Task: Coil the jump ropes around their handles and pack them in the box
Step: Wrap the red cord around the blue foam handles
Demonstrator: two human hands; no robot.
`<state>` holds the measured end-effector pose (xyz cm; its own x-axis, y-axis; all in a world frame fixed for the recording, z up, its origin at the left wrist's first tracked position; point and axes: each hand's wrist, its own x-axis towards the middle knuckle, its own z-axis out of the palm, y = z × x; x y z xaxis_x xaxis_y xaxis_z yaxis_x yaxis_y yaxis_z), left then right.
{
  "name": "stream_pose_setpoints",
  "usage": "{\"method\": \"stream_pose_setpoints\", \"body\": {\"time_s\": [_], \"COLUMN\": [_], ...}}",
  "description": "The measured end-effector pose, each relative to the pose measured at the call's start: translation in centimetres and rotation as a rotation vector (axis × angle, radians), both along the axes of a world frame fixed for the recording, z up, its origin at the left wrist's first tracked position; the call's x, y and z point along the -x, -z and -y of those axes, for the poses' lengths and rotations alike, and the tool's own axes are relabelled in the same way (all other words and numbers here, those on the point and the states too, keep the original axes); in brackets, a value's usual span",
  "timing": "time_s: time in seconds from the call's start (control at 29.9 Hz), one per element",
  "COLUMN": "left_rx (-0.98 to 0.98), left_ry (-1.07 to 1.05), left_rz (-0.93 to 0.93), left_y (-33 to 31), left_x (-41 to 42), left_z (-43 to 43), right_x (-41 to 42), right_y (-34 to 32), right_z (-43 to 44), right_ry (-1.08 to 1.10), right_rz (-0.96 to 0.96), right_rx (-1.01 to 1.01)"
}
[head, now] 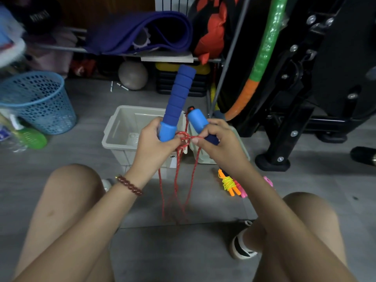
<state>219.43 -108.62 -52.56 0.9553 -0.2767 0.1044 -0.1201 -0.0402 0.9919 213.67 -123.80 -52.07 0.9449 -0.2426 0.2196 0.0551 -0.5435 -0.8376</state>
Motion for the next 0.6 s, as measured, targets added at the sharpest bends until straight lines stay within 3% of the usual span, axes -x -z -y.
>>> {"method": "stream_pose_setpoints", "body": {"time_s": [0.17, 0.37, 0.5, 0.6], "left_rx": [0.104, 0.324, 0.45, 0.476], "left_ry": [-0.057, -0.055, 0.021, 0.054], "left_rz": [-0.077, -0.347, -0.452, -0.477], "left_y": [-0.7, -0.9, -0.9, -0.7], "left_x": [-0.5, -0.9, -0.6, -0.6], "left_z": [-0.6, -0.9, -0.8, -0.9], "right_x": [0.3, 0.6, 0.6, 0.5], "right_y": [-0.8, -1.3, -1.1, -0.9], "right_z": [0.0, 0.0, 0.0, 0.4], "right_ry": [0.024, 0.178, 0.17, 0.172], "right_rz": [-0.039, -0.163, -0.195, -0.152], "right_rx": [-0.327, -0.62, -0.627, -0.49]}}
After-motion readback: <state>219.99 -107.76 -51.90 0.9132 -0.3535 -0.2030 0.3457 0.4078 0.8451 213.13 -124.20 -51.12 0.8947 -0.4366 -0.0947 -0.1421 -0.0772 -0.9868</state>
